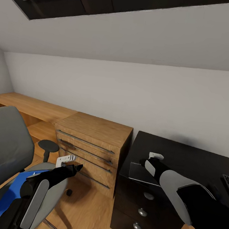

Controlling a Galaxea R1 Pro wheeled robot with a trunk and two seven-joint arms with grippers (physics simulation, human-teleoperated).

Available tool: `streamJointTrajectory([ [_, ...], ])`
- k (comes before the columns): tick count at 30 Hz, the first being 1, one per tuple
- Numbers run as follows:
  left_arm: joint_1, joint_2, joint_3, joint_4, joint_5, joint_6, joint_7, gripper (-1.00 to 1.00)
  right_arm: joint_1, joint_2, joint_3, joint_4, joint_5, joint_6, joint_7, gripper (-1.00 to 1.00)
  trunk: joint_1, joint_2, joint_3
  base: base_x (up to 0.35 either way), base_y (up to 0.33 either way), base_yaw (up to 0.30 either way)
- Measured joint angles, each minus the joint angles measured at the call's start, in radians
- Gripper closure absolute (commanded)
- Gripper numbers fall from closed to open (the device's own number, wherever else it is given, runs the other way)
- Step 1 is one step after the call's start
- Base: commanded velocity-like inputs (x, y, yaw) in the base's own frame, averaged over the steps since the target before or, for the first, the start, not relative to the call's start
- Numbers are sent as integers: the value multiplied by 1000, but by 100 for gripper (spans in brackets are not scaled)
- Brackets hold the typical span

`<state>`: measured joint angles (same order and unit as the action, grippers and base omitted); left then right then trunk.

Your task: In the bedroom, organize the workspace by keeping the computer under the desk, ensuring the monitor is on the desk, placing the keyboard on the desk next to the monitor, placing the mouse on the desk next to the keyboard, moving the folder from the swivel chair onto the desk next to the mouse, stacking the notebook on top of the folder with the pen on top of the notebook, and positioning the swivel chair next to the desk.

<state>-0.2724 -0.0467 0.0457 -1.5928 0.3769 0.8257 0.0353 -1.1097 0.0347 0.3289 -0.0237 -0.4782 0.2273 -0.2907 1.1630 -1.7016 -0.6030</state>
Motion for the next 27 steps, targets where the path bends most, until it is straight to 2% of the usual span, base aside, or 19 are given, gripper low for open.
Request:
streamJointTrajectory([
  [12,0,0,0,0,0,1,0,-100,0,0,-1,0,-1,0,1,-100,0,0,0,-162,1,0],
  [27,0,0,0,0,0,1,0,-100,0,1,0,1,0,-2,0,-100,0,0,0,-17,0,0],
])
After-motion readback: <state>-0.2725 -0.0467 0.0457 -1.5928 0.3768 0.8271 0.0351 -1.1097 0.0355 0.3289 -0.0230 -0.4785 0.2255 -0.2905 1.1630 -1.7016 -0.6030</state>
